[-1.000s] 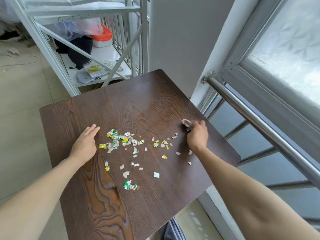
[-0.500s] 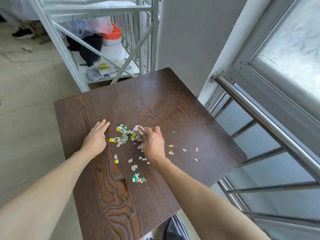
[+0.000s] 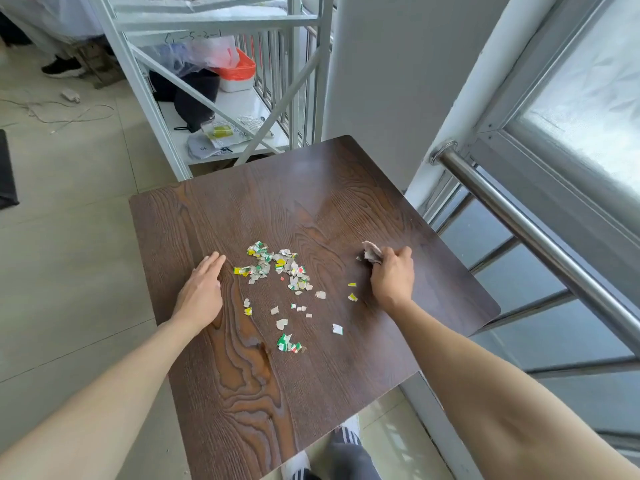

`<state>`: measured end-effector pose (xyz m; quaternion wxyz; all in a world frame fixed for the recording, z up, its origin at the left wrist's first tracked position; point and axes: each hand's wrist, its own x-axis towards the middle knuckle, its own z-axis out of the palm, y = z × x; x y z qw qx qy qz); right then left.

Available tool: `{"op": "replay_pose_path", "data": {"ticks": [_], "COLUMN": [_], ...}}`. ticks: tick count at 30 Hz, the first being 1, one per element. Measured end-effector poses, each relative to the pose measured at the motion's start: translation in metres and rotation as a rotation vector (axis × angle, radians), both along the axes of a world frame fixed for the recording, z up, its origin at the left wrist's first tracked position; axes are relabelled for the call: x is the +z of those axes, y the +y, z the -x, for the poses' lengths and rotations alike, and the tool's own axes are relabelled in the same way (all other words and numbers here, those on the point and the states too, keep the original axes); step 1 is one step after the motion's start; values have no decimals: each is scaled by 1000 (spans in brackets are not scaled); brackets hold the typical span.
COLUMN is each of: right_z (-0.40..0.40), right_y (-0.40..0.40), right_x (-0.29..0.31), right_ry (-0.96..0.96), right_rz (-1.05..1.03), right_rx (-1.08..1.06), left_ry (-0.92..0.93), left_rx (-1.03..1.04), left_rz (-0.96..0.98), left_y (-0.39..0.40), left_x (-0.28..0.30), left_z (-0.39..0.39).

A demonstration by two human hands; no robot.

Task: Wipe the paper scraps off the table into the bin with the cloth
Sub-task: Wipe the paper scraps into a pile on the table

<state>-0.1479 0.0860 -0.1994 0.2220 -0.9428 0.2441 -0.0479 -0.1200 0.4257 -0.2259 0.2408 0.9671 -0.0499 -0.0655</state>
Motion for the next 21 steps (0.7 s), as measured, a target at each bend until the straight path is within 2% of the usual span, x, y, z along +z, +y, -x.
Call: {"op": "replay_pose_path", "data": {"ticks": [3, 10, 12, 18, 21], "right_z": [-5, -1, 4, 31, 62], "right_y": [23, 83, 81, 2, -43], "right_x": [7, 5, 6, 17, 20], "right_ry": [3, -66, -113, -197, -54], "right_rz": [-35, -145, -146, -53, 35], "right_rx": [49, 414, 444, 123, -48], "left_ry": [8, 22, 32, 31, 29], "left_rx": [21, 31, 34, 60, 88], "left_rz": [0, -17, -22, -37, -46], "left_y": [0, -3, -4, -13, -17], "left_x": [-1, 0, 2, 7, 8], "left_z": [-1, 0, 1, 20, 36]}}
